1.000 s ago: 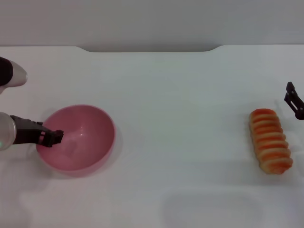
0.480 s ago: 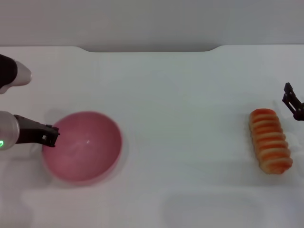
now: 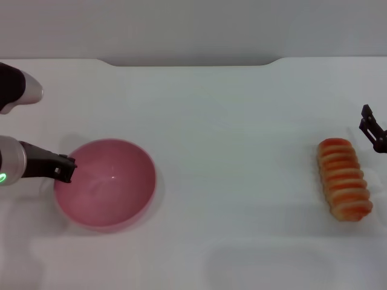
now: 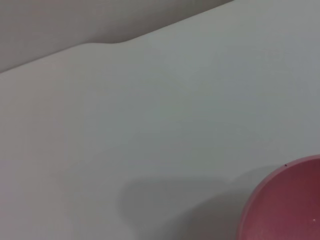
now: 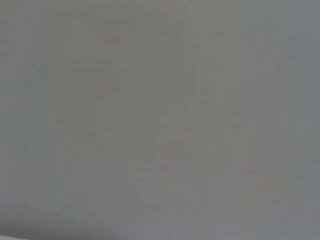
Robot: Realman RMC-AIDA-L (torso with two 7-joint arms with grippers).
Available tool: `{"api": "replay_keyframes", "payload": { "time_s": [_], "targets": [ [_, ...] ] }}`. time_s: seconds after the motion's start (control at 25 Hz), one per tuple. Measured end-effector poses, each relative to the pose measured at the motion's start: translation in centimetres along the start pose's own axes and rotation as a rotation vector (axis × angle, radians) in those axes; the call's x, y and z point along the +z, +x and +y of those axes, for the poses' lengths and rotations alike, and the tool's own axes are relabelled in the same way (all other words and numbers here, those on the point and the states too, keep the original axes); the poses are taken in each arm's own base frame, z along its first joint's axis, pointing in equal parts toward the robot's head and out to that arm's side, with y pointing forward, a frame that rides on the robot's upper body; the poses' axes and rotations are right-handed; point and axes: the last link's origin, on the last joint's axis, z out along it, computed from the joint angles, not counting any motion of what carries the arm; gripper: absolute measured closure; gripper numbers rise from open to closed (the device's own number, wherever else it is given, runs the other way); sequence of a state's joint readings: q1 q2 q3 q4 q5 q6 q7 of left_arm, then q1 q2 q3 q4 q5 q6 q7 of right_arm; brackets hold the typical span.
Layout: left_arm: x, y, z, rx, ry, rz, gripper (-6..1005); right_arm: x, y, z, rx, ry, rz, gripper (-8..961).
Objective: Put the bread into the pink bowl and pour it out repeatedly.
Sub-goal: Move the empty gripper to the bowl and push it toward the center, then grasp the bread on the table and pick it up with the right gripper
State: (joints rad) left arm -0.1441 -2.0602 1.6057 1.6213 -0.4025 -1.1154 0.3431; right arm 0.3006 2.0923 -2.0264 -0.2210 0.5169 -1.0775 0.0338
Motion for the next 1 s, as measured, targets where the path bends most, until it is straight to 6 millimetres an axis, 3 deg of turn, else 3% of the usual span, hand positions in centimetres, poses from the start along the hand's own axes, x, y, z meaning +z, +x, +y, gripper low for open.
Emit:
{"api": "replay_keyframes", "payload": {
  "time_s": [0.32, 0.4, 0.56, 1.0],
  "targets": [
    [-0.2, 0.9, 0.2, 0.011, -0.002, 0.016, 949, 0.0, 0.0, 0.1, 0.0, -0.002, 0.004, 119],
    [-0.6, 2.4, 0.5, 0.038, -0.006, 0.037, 951, 0.1, 0.0, 0.2, -0.001, -0.01, 0.003, 119],
    [-1.2, 3.6, 0.6, 0.055, -0.004, 0.062, 953, 0.1, 0.0, 0.3, 0.004, -0.013, 0.003, 119],
    [-1.8, 4.6, 0.3, 0.052, -0.001, 0.065, 955, -0.1, 0.2, 0.5, 0.027, -0.024, 0.01, 119]
  ]
}}
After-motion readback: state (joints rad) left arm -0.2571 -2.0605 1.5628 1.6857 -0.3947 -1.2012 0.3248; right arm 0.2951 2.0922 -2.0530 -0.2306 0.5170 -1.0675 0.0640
